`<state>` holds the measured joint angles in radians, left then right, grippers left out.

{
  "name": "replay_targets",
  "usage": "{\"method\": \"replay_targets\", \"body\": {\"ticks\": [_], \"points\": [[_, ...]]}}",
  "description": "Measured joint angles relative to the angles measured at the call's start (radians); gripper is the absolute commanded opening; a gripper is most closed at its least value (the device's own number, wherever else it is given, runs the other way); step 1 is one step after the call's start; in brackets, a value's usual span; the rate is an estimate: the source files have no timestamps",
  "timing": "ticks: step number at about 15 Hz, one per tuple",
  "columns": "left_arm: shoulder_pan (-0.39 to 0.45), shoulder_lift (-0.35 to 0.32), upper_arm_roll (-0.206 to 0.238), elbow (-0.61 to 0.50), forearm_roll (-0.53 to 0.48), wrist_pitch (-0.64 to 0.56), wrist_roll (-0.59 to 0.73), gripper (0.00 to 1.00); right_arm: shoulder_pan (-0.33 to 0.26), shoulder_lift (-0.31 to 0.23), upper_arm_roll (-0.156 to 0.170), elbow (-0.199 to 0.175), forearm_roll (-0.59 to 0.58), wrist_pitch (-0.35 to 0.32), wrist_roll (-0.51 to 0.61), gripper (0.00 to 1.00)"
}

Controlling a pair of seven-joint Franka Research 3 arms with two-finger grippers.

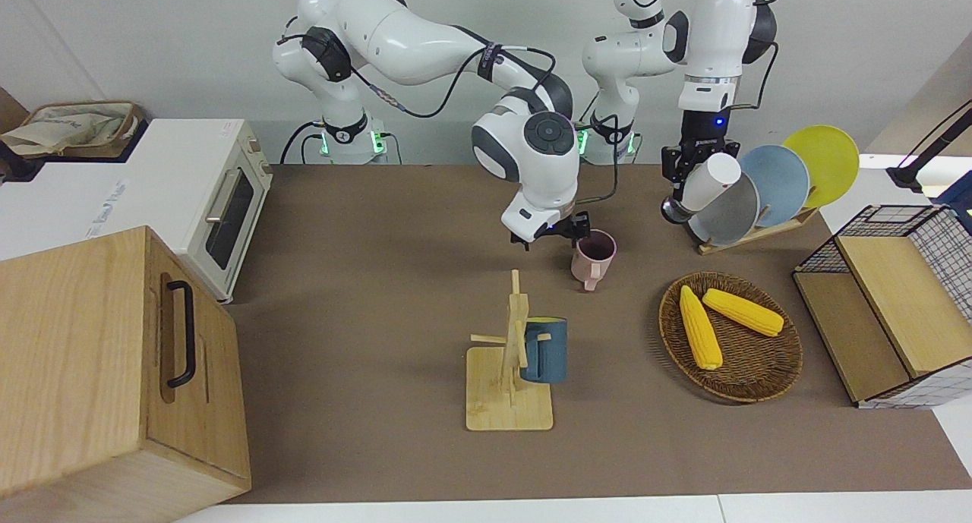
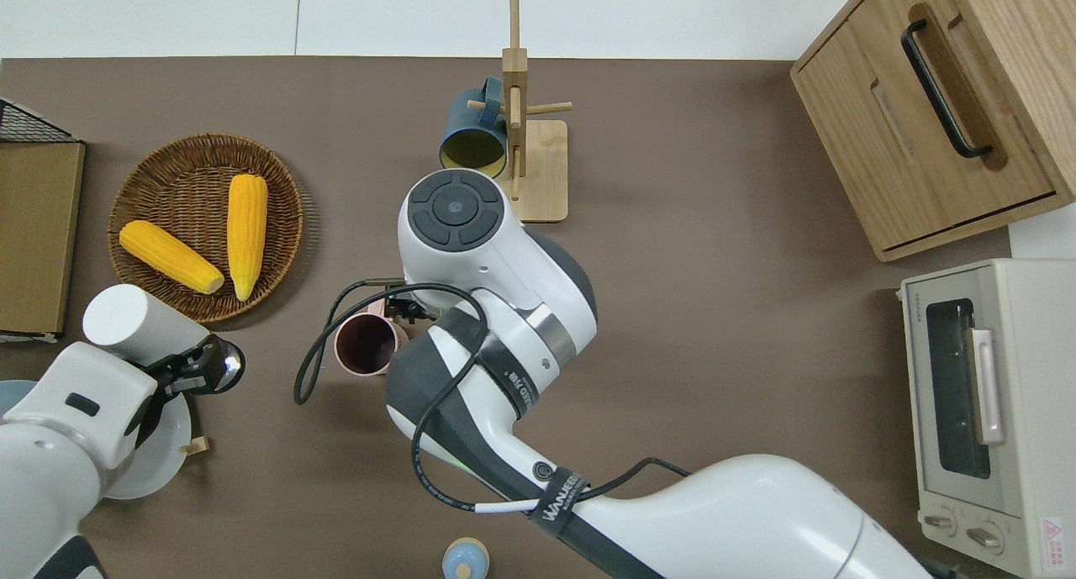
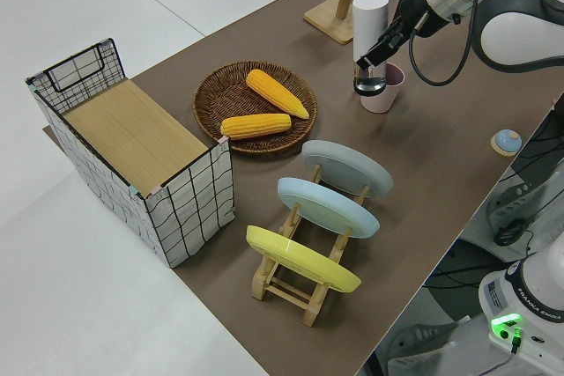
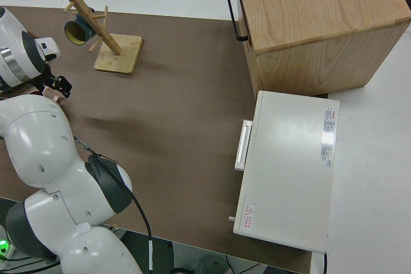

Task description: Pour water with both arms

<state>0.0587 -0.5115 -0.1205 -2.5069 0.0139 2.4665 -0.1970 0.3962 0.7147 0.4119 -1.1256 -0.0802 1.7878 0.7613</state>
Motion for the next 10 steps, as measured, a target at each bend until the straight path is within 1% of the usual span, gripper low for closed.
{"method": "replay_targets", "body": {"ticks": [2,5,8,10], "points": [[-0.001,-0.016,-0.005,-0.021,0.0,0.0,-0.001,0.0,-0.019,-0.028,-0.03,0.004,-0.015,-0.055,-0.117,0.99],[-0.012,-0.037,-0.009,-0.047,0.0,-0.006,-0.001,0.0,-0.052,-0.082,-0.09,0.007,-0.019,-0.123,-0.308,0.99],[-0.04,-0.053,-0.007,-0.07,0.0,-0.012,-0.002,0.0,-0.114,-0.149,-0.142,0.008,-0.019,-0.202,-0.487,0.99],[-0.065,-0.067,-0.001,-0.091,-0.003,-0.013,-0.005,0.0,-0.167,-0.185,-0.164,0.006,-0.018,-0.237,-0.561,0.99]]}}
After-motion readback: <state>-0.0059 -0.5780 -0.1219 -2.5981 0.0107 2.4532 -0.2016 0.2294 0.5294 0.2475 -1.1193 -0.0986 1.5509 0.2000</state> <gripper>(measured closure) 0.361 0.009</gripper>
